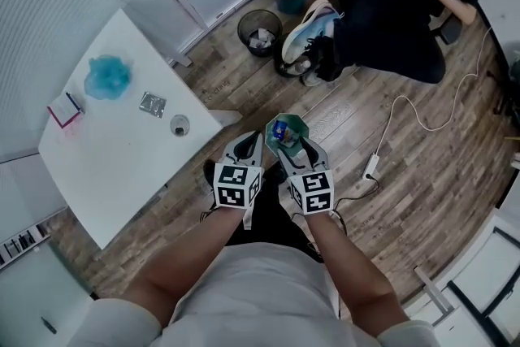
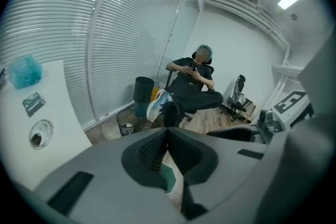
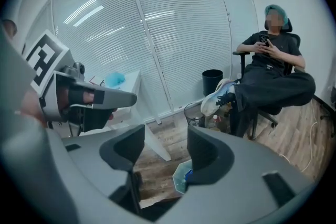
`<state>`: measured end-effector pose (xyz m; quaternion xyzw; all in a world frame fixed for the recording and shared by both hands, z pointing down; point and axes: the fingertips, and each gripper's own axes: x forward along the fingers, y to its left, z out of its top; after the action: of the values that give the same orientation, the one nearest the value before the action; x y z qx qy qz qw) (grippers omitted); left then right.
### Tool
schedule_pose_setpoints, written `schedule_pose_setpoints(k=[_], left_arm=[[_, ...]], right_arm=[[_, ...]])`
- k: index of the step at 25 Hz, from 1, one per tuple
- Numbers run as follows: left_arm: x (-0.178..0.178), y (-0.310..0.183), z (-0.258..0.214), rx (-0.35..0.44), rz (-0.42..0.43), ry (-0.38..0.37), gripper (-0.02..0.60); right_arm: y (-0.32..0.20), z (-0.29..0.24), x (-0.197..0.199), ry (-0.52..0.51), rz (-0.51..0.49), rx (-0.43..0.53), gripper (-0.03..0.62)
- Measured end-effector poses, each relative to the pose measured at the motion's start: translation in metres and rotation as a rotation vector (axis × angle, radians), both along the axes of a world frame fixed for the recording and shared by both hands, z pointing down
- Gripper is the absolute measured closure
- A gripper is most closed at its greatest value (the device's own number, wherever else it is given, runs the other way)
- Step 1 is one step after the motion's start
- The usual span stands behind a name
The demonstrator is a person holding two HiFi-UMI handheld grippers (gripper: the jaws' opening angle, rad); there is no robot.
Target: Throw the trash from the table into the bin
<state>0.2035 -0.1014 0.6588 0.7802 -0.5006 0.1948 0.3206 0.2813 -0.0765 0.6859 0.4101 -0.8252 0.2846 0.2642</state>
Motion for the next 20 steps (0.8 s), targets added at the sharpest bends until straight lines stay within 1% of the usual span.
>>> schedule_pose_setpoints(k=[2,5,6,9,12,15,20], left_arm=[[-0.004,-0.003,-0.010,0.018,-0.007,0.002,0.577],[-0.014,-0.007,-0.026,0.045,-0.019,0.007,0.577],[-0.017,-0.009,-0.032,0.055,-0.023,0.011,0.577],[-0.025,-0.014,-0.051,0.088,-0.025,0.017,0.577],[-0.032,-0.016,-0.073,0.123,-0.025,0.018,0.577],[-0.046,-0.019,-0.094,0.154,-0.043,0.023,0.577],[-0.067,-0.016,-0.124,0.197,-0.070,0.031,0.577]], right_arm=[[-0.007,-0.014,-0.007,0.003,0.005,0.038,0.382],[-0.017,-0.039,-0.019,-0.001,0.013,0.101,0.437],[-0.021,-0.046,-0.024,-0.006,0.010,0.115,0.453],[-0.029,-0.066,-0.042,-0.030,-0.010,0.141,0.471],[-0.035,-0.092,-0.056,-0.034,-0.029,0.188,0.520],[-0.042,-0.118,-0.068,-0.034,-0.026,0.244,0.587],[-0.044,-0.154,-0.094,-0.061,-0.025,0.286,0.588]])
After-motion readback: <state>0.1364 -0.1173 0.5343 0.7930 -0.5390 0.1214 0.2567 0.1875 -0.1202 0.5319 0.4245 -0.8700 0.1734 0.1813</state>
